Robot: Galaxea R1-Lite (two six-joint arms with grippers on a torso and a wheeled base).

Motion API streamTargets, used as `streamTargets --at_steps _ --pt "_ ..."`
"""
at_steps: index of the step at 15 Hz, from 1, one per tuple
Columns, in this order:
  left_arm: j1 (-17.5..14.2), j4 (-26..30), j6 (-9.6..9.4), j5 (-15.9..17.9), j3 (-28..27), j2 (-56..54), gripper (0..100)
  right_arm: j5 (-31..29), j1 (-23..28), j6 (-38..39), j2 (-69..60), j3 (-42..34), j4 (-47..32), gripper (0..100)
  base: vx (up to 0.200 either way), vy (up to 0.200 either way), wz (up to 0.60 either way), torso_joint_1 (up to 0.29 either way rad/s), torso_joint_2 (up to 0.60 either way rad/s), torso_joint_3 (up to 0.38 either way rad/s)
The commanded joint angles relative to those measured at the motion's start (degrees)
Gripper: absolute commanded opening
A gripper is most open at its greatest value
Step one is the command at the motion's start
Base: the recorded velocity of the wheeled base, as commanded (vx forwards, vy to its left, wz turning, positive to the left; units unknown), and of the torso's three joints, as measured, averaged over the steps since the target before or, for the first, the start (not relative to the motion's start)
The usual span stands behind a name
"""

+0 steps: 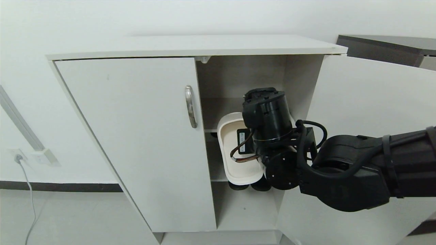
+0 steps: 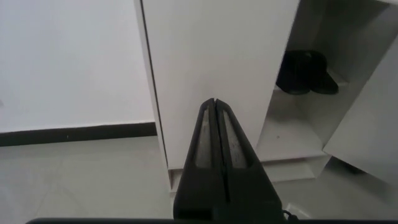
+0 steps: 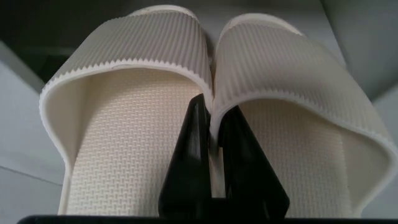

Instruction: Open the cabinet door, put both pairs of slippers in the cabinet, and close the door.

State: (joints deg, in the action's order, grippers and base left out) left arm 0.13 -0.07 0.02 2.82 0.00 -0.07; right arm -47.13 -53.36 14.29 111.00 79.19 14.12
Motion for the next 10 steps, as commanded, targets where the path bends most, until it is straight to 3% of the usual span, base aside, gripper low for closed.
streamTargets --at_steps 1,4,10 --pt "0.0 0.0 0.06 0.0 0.0 0.1 0 0.0 0.0 0.0 -0.1 0.0 0.0 0 0.2 0.0 0.0 0.007 0.01 0.002" --pt "-0.1 0.0 0.06 0.0 0.0 0.1 0 0.0 0.3 -0.2 1.6 0.8 0.3 0 0.2 0.0 0.0 0.002 0.0 0.002" --pt "-0.1 0.0 0.15 0.0 0.0 0.1 0 0.6 4.1 -1.8 9.8 11.2 1.0 0 0.0 0.0 0.0 0.0 0.0 0.0"
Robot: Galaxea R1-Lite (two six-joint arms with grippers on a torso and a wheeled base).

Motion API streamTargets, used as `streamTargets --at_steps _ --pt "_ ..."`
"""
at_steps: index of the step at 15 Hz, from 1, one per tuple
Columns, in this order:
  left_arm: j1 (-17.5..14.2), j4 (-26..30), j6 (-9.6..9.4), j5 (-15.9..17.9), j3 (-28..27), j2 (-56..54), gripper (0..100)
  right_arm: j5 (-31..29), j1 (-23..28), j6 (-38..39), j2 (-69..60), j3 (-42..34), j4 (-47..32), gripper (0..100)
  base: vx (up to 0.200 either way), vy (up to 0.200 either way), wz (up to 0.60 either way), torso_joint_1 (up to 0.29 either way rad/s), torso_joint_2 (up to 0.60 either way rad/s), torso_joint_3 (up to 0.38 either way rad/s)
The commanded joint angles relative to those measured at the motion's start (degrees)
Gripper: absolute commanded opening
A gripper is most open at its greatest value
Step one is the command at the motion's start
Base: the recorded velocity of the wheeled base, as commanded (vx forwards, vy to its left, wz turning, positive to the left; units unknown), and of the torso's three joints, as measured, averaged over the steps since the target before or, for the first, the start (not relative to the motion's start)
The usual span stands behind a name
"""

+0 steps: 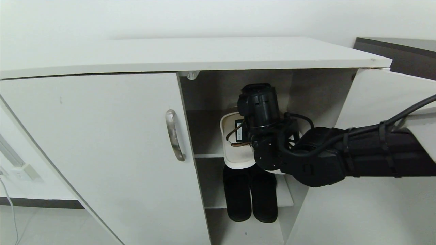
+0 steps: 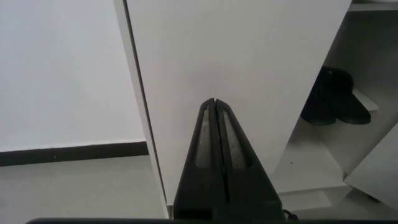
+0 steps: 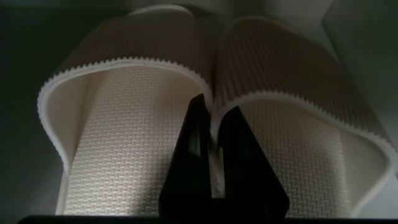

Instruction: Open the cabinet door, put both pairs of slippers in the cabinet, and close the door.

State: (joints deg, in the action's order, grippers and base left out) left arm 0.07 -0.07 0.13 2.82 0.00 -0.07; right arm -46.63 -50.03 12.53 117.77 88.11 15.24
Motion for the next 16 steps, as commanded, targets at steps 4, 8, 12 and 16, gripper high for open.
streamTargets --at_steps 4,8,12,16 --pt "0.0 0.0 0.04 0.0 0.0 0.1 0 0.3 2.4 0.0 5.8 7.5 -2.4 0 0.0 0.0 0.0 0.0 0.0 0.0" --pt "0.0 0.0 0.04 0.0 0.0 0.1 0 0.4 3.3 -0.1 6.9 9.4 -3.7 0 0.0 0.0 0.0 0.0 0.0 0.0" --pt "0.0 0.0 0.04 0.0 0.0 0.1 0 0.3 3.3 0.0 6.6 8.7 -3.9 100 0.0 0.0 0.0 0.0 0.0 0.0" --pt "0.0 0.0 0.04 0.0 0.0 0.1 0 0.3 2.5 0.1 4.0 5.2 -3.5 100 0.0 0.0 0.0 0.0 0.0 0.0"
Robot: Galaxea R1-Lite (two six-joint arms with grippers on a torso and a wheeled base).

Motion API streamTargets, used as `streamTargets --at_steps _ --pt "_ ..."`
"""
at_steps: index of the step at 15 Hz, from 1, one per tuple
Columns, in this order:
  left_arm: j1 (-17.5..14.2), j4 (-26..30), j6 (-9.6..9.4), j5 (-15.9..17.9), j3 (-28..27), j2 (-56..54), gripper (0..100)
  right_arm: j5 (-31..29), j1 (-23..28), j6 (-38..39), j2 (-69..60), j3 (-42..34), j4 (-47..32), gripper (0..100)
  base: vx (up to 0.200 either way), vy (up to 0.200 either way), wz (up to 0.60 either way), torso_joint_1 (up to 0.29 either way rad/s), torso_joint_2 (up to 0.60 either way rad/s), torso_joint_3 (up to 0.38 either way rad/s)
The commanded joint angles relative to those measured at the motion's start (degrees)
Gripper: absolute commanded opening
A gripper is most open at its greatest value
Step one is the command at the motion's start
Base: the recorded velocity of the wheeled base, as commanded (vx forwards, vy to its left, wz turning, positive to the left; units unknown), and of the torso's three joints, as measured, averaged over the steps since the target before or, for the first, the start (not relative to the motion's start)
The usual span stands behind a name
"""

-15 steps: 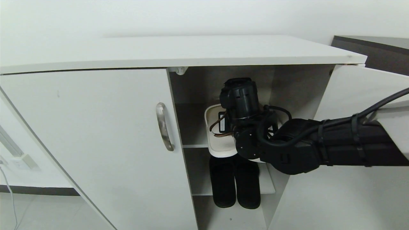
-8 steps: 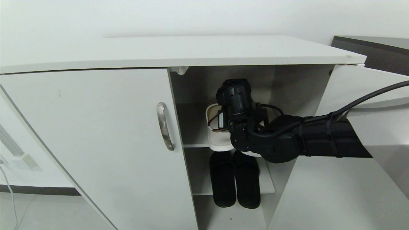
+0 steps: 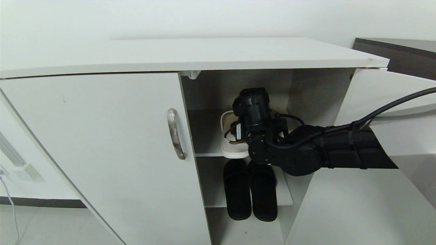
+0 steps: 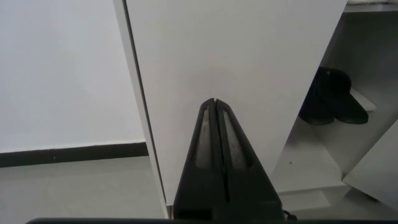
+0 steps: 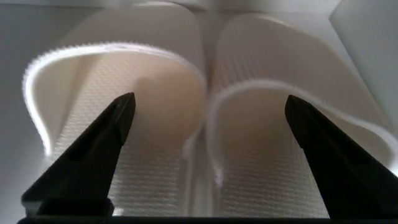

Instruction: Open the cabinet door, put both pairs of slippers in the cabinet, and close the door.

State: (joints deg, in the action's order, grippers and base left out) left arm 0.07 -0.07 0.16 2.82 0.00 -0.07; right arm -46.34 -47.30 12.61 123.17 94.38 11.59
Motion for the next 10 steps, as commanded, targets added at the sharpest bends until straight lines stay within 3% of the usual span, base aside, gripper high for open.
streamTargets --at_steps 1,5,7,10 --pt "-0.1 0.0 0.02 0.0 0.0 0.1 0 -0.2 -0.6 0.1 -2.4 -2.6 0.4 100 0.0 0.0 0.0 0.0 0.0 0.0" --pt "-0.1 0.0 0.11 0.0 0.0 0.1 0 -0.5 -2.4 0.6 -7.4 -9.3 3.3 100 0.0 0.0 0.0 0.0 0.0 0.0" --pt "0.0 0.0 0.02 0.0 0.0 0.1 0 0.2 -4.5 0.4 -12.2 -16.9 7.2 100 0.0 0.0 0.0 0.0 0.0 0.0" --pt "0.0 0.0 0.02 0.0 0.0 0.1 0 6.4 -7.4 0.1 -19.5 -29.5 14.3 100 0.0 0.0 0.0 0.0 0.0 0.0"
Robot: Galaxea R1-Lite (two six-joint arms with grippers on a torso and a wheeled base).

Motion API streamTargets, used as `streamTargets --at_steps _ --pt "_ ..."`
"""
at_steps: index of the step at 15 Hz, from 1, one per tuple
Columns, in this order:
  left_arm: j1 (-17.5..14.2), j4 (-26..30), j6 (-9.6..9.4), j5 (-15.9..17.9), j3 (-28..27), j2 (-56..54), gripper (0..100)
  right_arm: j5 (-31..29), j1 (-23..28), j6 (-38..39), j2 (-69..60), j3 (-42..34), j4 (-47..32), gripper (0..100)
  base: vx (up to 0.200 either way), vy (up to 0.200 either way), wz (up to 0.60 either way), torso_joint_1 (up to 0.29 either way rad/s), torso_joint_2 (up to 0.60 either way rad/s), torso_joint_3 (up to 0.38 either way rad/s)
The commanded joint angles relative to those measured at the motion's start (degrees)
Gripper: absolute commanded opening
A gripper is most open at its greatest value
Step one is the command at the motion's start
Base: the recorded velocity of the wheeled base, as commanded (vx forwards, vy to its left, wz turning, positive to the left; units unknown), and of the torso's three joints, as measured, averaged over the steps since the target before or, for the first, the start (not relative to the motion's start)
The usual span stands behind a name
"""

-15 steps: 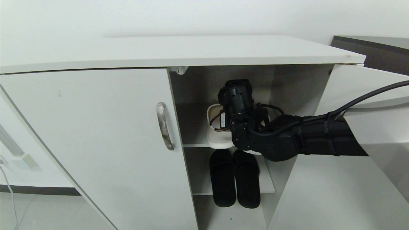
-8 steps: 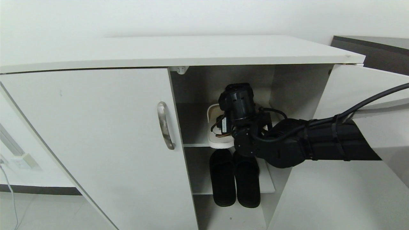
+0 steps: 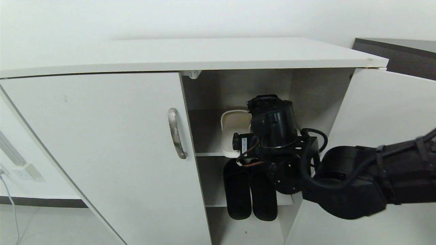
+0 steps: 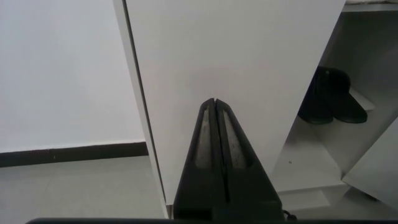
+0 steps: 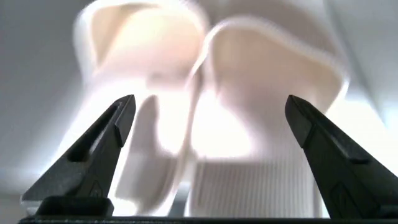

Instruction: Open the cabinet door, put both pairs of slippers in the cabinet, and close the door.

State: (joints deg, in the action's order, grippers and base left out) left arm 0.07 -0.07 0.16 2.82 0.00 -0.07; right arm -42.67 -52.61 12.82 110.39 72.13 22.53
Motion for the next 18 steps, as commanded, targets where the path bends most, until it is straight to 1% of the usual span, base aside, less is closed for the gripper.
streamTargets --at_steps 1,2,3,4,6,13,18 --pt "0.0 0.0 0.02 0.0 0.0 0.1 0 4.3 -2.5 -0.2 -8.1 -10.3 5.6 100 0.0 0.0 0.0 0.0 0.0 0.0" --pt "0.0 0.0 0.02 0.0 0.0 0.1 0 5.4 -2.9 -0.2 -9.2 -13.2 7.7 100 0.0 0.0 0.0 0.0 0.0 0.0" --pt "0.0 -0.1 0.02 0.0 0.0 0.1 0 7.5 -3.3 -1.1 -11.1 -17.4 10.8 0 0.0 0.0 0.0 0.0 0.0 0.0" --pt "0.0 0.0 0.02 0.0 0.0 0.1 0 8.7 -3.4 -2.6 -11.6 -18.7 12.1 0 0.0 0.0 0.0 0.0 0.0 0.0" --pt "-0.1 0.0 0.02 0.0 0.0 0.1 0 8.8 -3.8 -3.2 -11.4 -19.3 13.4 0 0.0 0.0 0.0 0.0 0.0 0.0" --pt "0.0 0.0 0.02 0.0 0.0 0.1 0 8.8 -5.0 -2.9 -11.0 -19.6 13.5 0 0.0 0.0 0.0 0.0 0.0 0.0" --pt "0.0 0.0 -0.07 0.0 0.0 0.1 0 8.8 -5.0 -3.1 -10.5 -19.9 14.8 0 -0.2 0.0 0.0 0.001 0.0 0.0"
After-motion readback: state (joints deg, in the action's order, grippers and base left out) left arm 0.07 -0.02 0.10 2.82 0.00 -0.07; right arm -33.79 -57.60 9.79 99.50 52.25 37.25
